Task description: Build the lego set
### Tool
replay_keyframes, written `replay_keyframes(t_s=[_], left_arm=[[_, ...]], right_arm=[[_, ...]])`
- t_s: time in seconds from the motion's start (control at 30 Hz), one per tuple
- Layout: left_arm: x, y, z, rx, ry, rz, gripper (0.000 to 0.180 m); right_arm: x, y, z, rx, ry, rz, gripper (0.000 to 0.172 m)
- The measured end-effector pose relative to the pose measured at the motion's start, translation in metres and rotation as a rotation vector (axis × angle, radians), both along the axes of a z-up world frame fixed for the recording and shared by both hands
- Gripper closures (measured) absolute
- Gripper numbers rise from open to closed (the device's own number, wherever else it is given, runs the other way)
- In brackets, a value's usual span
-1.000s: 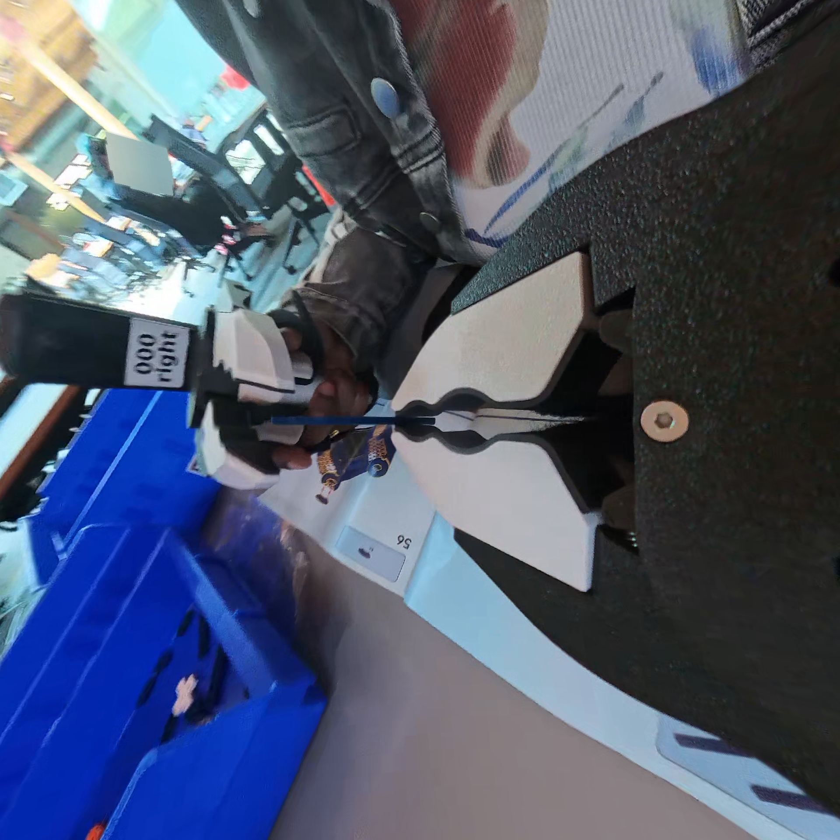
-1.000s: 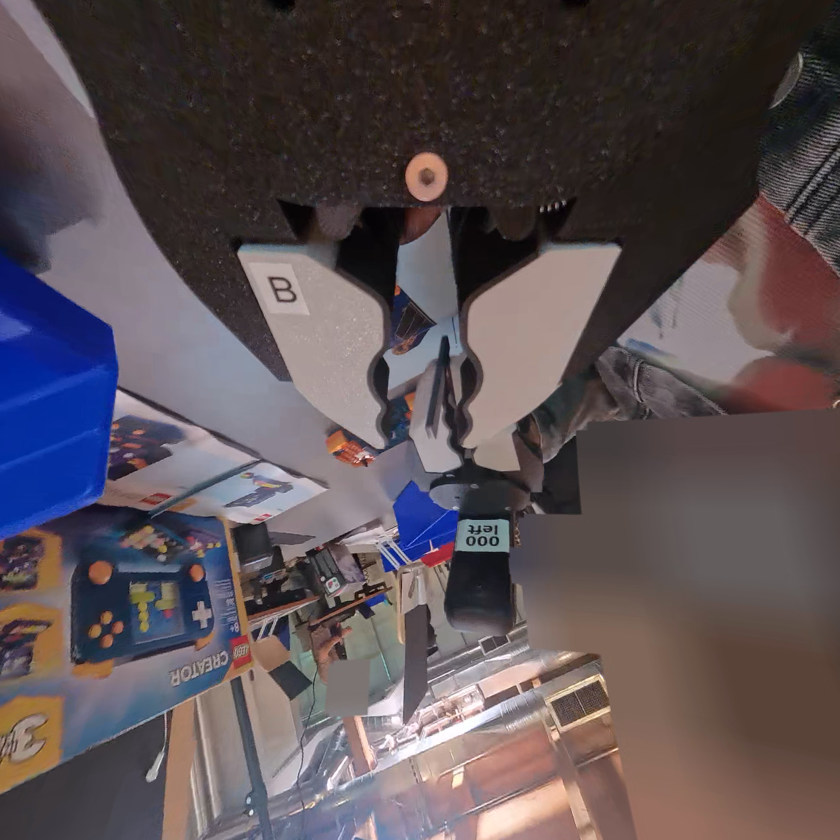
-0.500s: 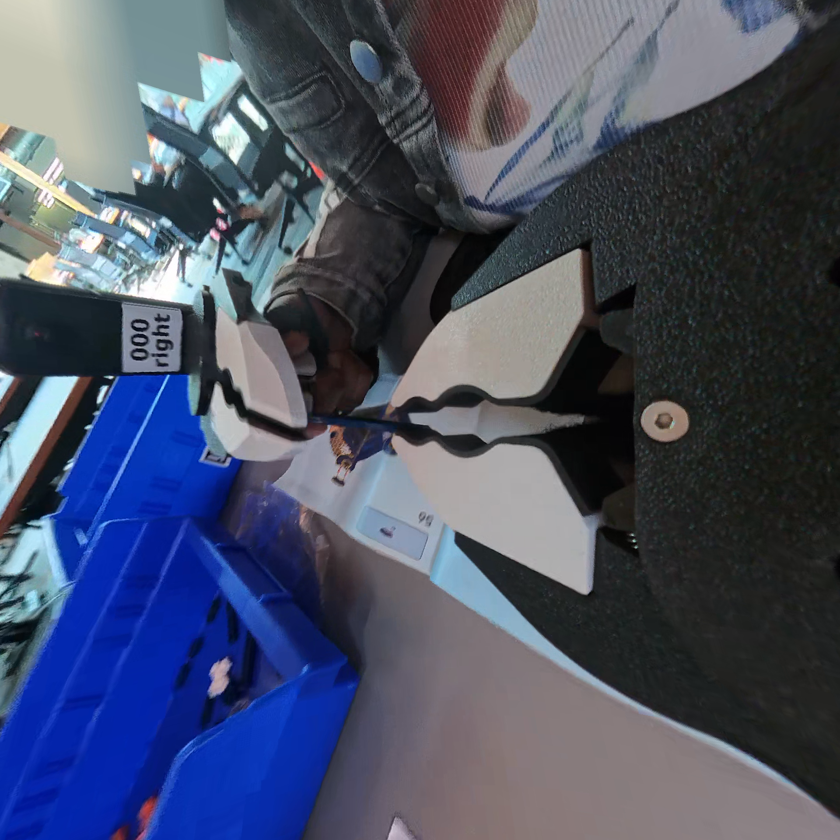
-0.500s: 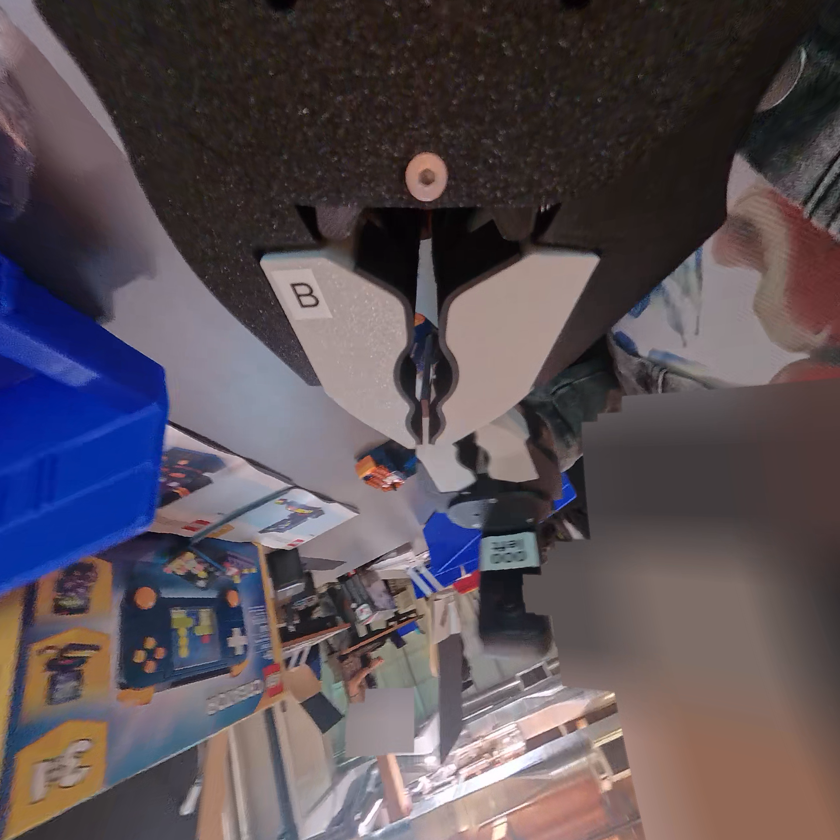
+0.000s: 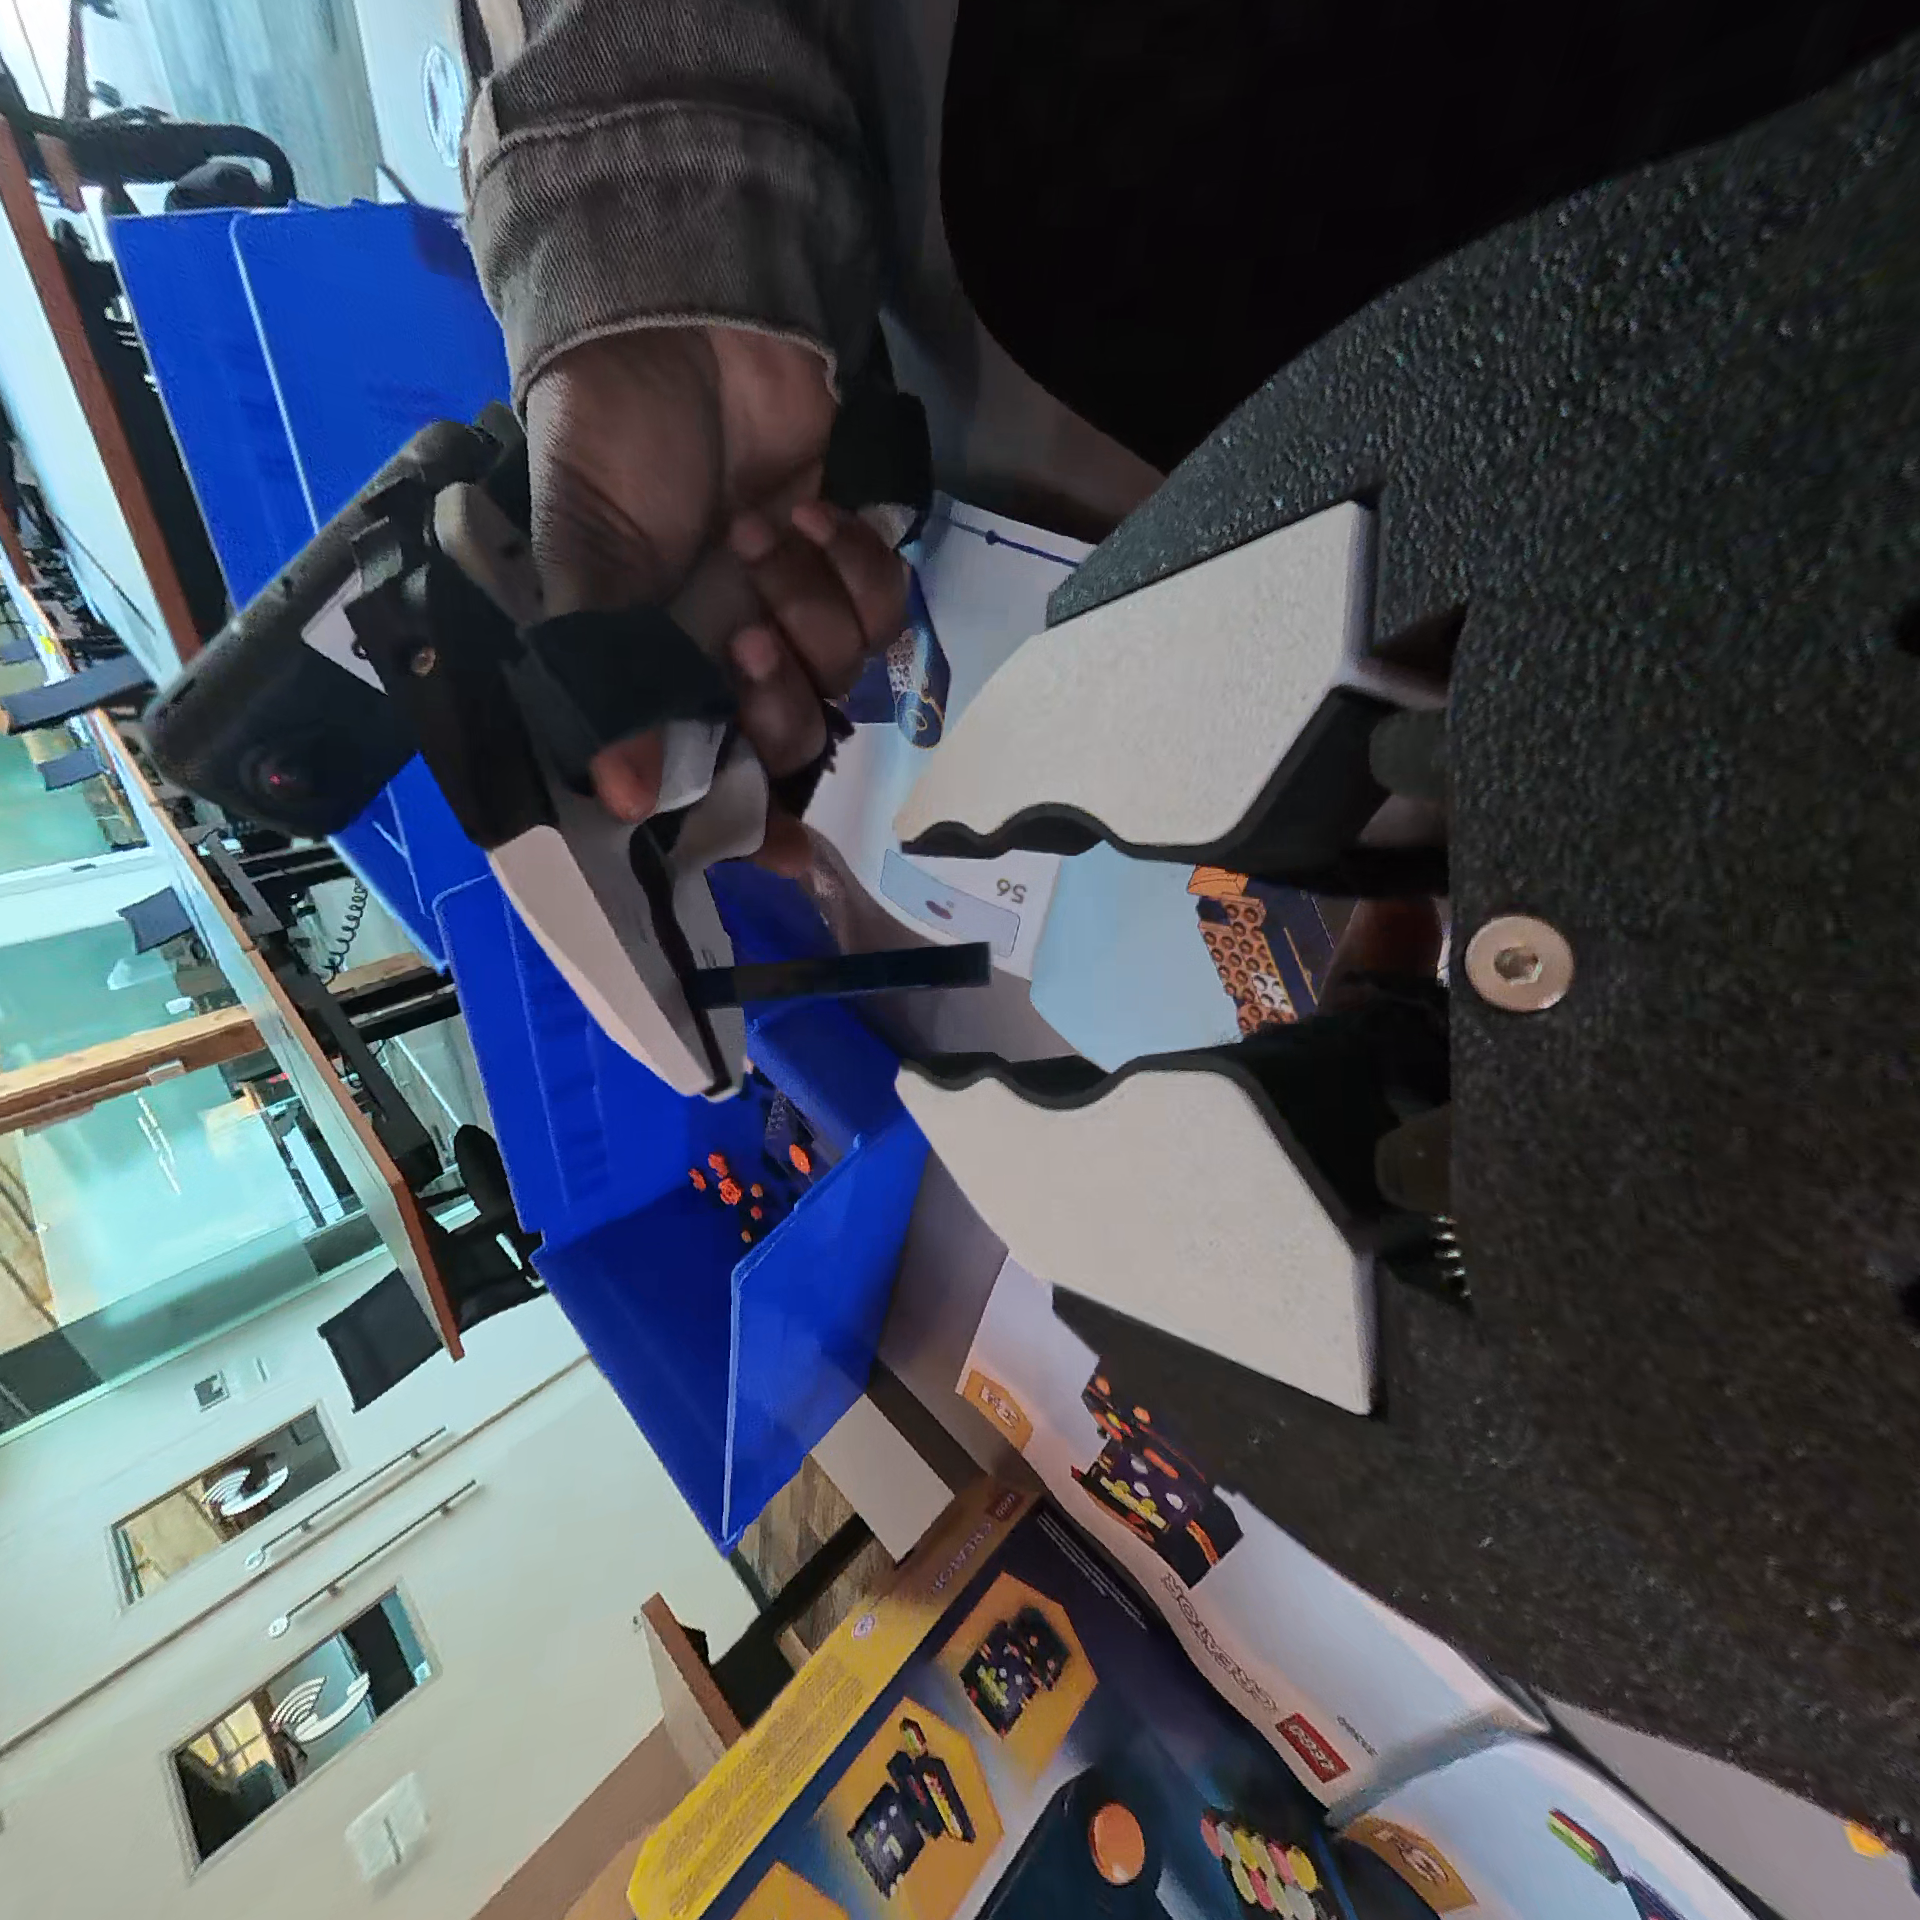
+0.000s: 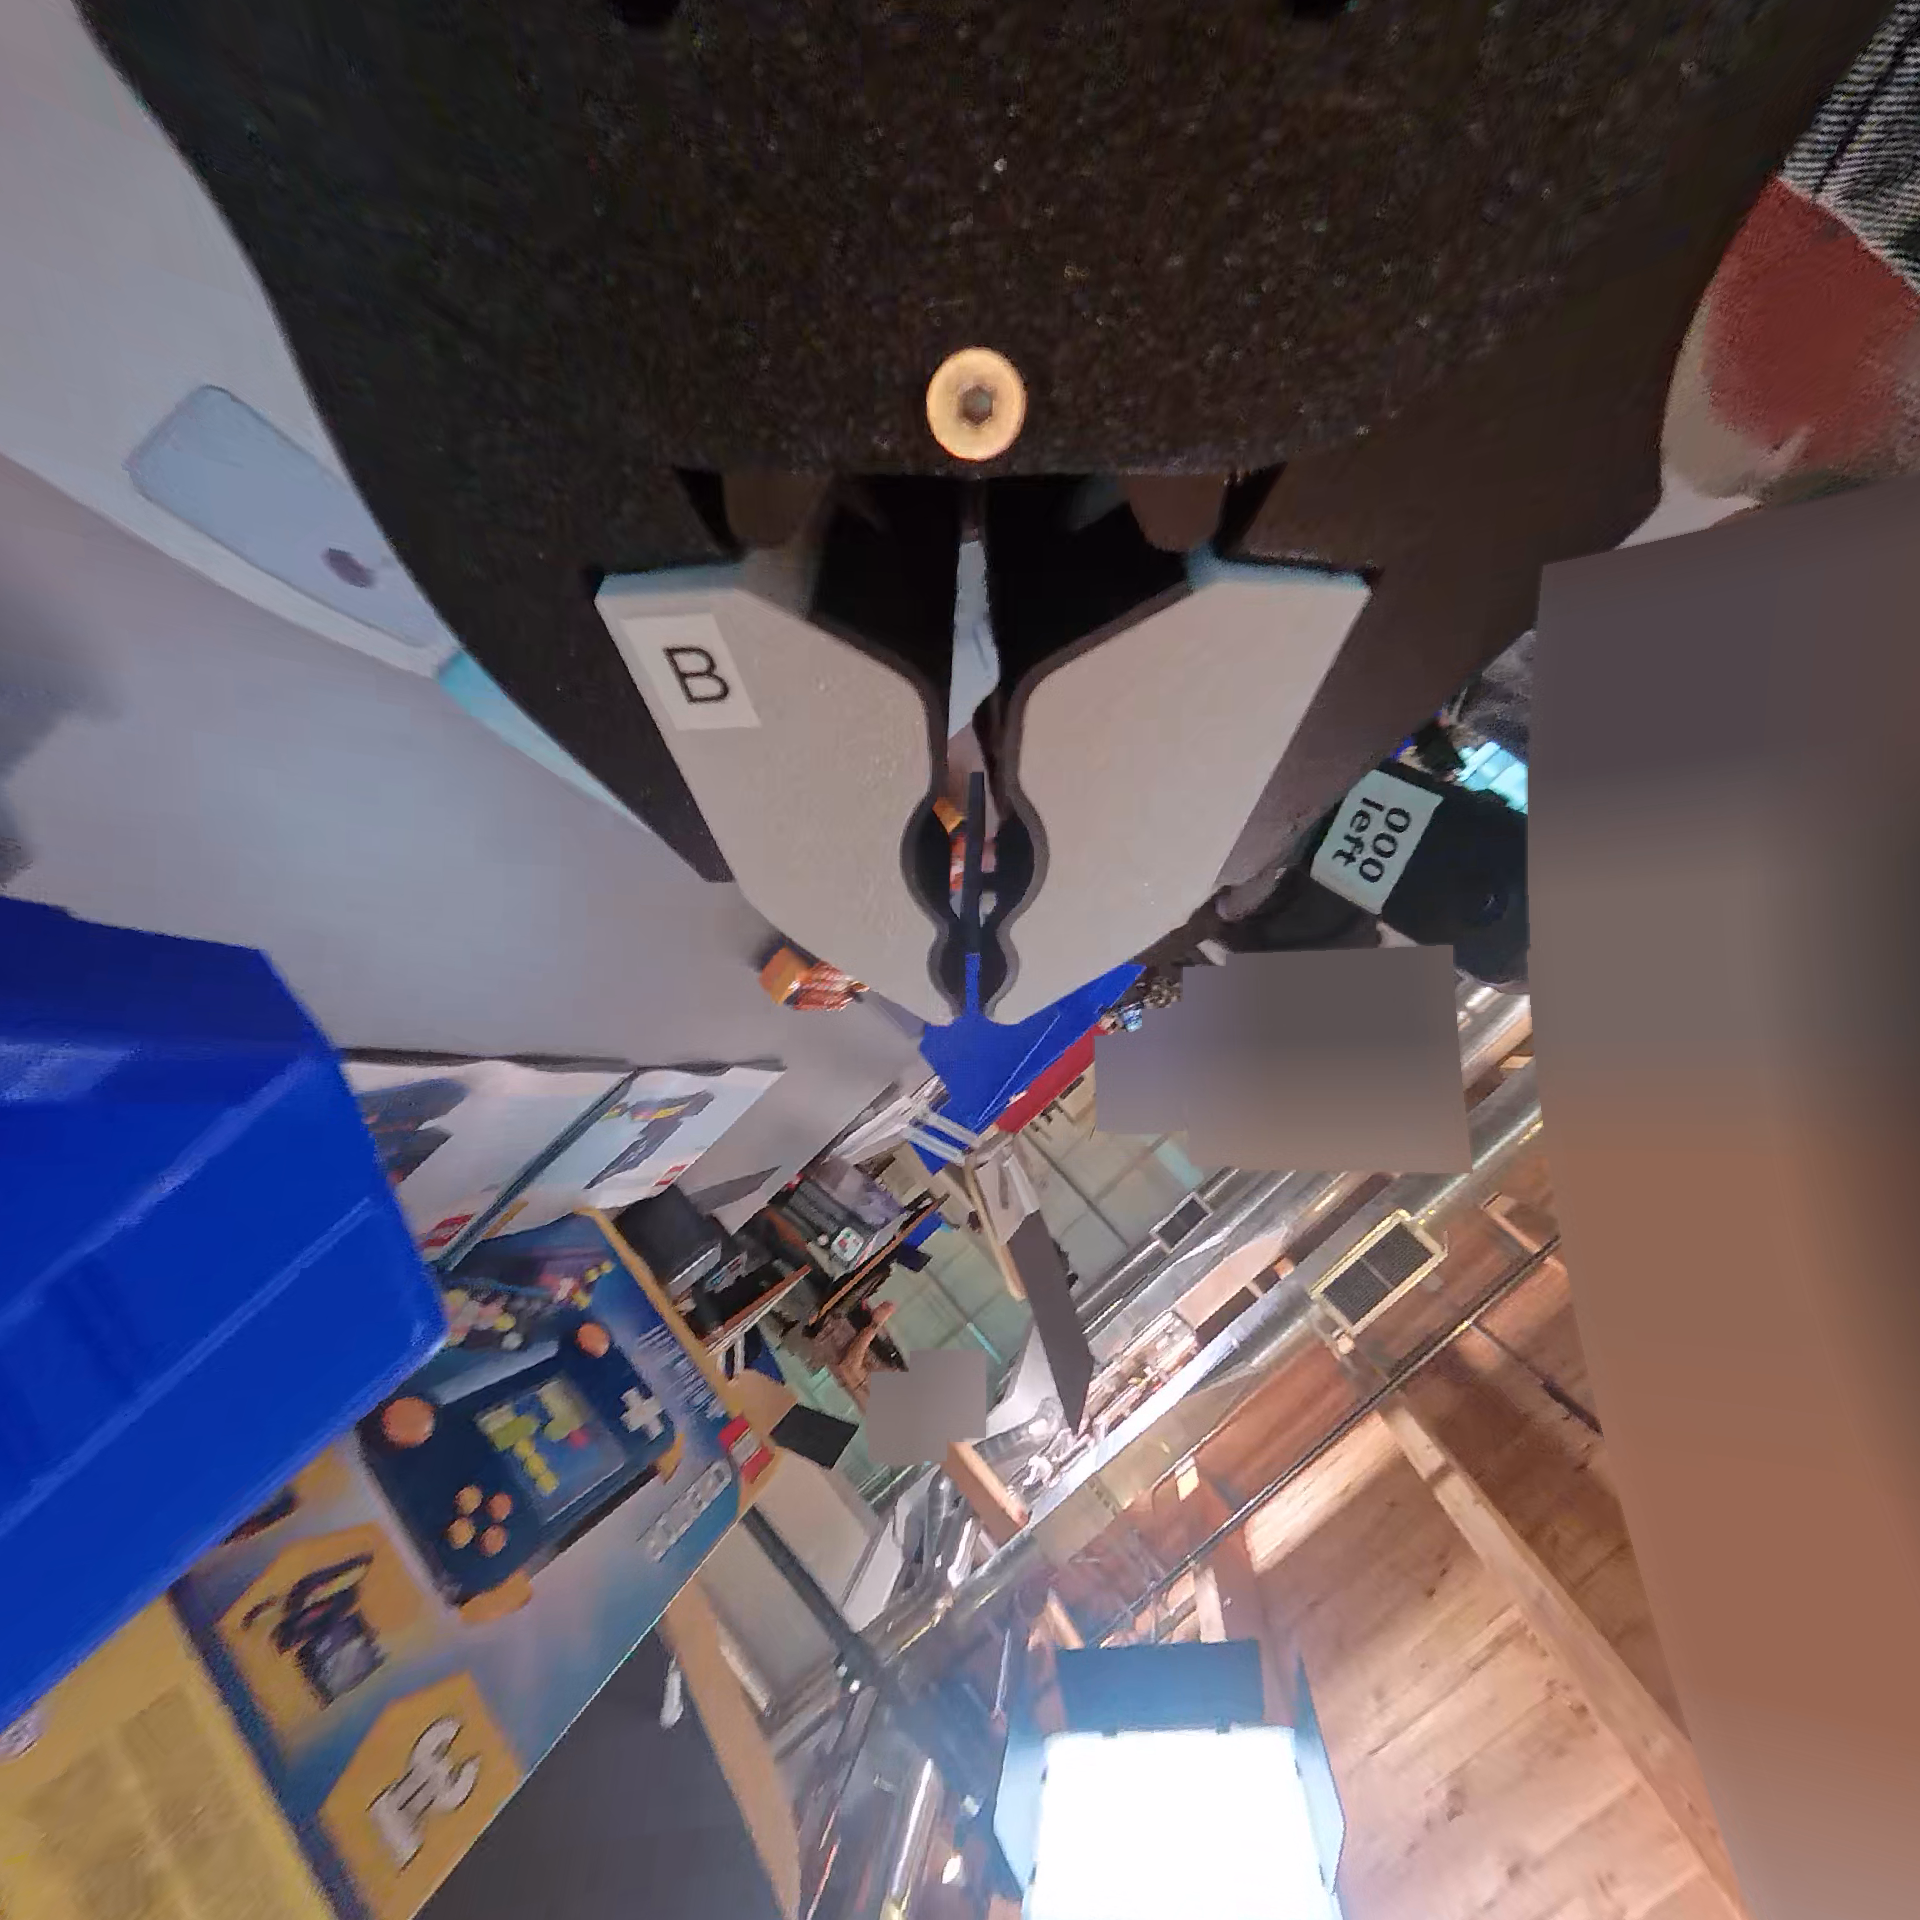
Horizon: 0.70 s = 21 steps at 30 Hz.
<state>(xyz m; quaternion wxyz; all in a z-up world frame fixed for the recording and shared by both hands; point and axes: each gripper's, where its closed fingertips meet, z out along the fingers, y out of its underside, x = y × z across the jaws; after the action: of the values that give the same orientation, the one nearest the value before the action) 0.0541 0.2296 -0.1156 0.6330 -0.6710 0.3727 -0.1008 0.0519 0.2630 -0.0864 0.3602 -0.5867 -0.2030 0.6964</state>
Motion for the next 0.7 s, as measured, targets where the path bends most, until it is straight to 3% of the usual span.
replay_keyframes(t_s=[0.13,0.53,0.7], left_arm=[[-0.001,0.000,-0.005,0.001,0.021,-0.009,0.172],[-0.010,-0.007,0.000,-0.098,-0.121,-0.082,0.173],[-0.015,-0.035,0.007,-0.090,-0.166,-0.177,0.174]], right_arm=[[-0.008,-0.010,-0.003,-0.032,0.007,0.055,0.170],[-0.013,-0.020,-0.003,0.037,-0.025,0.132,0.170],[-0.016,-0.054,0.001,0.212,-0.068,0.328,0.170]])
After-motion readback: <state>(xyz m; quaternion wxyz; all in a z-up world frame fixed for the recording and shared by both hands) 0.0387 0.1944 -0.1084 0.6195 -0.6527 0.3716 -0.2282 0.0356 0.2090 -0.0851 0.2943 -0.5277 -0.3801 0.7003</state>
